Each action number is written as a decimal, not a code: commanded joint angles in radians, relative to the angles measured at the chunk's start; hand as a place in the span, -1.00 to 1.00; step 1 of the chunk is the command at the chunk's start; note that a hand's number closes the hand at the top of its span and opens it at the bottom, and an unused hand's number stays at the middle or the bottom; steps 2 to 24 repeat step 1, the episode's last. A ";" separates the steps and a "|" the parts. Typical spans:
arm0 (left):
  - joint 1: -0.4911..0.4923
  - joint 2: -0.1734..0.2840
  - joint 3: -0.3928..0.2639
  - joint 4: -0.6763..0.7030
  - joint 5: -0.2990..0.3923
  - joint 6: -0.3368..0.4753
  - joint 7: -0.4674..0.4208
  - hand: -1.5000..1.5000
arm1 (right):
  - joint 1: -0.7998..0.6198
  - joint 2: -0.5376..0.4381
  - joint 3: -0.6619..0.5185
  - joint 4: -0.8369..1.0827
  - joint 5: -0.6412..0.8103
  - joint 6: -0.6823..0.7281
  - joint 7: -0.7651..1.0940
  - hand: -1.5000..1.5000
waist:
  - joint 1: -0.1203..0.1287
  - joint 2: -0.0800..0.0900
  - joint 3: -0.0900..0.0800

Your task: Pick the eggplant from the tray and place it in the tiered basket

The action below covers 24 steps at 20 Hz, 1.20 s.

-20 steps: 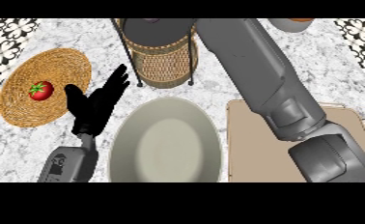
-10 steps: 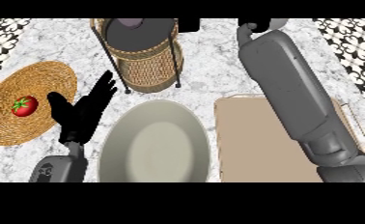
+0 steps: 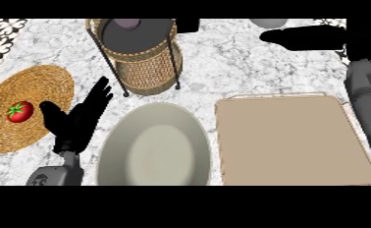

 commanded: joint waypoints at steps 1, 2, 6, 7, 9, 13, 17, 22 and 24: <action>-0.017 -0.010 -0.010 0.000 -0.025 0.026 0.008 0.00 | 0.198 -0.134 -0.080 -0.283 -0.092 0.092 0.059 -1.00 | -0.014 0.004 0.001; -0.017 -0.010 -0.010 0.000 -0.025 0.026 0.008 0.00 | 0.198 -0.134 -0.080 -0.283 -0.092 0.092 0.059 -1.00 | -0.014 0.004 0.001; -0.017 -0.010 -0.010 0.000 -0.025 0.026 0.008 0.00 | 0.198 -0.134 -0.080 -0.283 -0.092 0.092 0.059 -1.00 | -0.014 0.004 0.001; -0.017 -0.010 -0.010 0.000 -0.025 0.026 0.008 0.00 | 0.198 -0.134 -0.080 -0.283 -0.092 0.092 0.059 -1.00 | -0.014 0.004 0.001; -0.017 -0.010 -0.010 0.000 -0.025 0.026 0.008 0.00 | 0.198 -0.134 -0.080 -0.283 -0.092 0.092 0.059 -1.00 | -0.014 0.004 0.001; -0.017 -0.010 -0.010 0.000 -0.025 0.026 0.008 0.00 | 0.198 -0.134 -0.080 -0.283 -0.092 0.092 0.059 -1.00 | -0.014 0.004 0.001; -0.017 -0.010 -0.010 0.000 -0.025 0.026 0.008 0.00 | 0.198 -0.134 -0.080 -0.283 -0.092 0.092 0.059 -1.00 | -0.014 0.004 0.001; -0.017 -0.010 -0.010 0.000 -0.025 0.026 0.008 0.00 | 0.198 -0.134 -0.080 -0.283 -0.092 0.092 0.059 -1.00 | -0.014 0.004 0.001; -0.017 -0.010 -0.010 0.000 -0.025 0.026 0.008 0.00 | 0.198 -0.134 -0.080 -0.283 -0.092 0.092 0.059 -1.00 | -0.014 0.004 0.001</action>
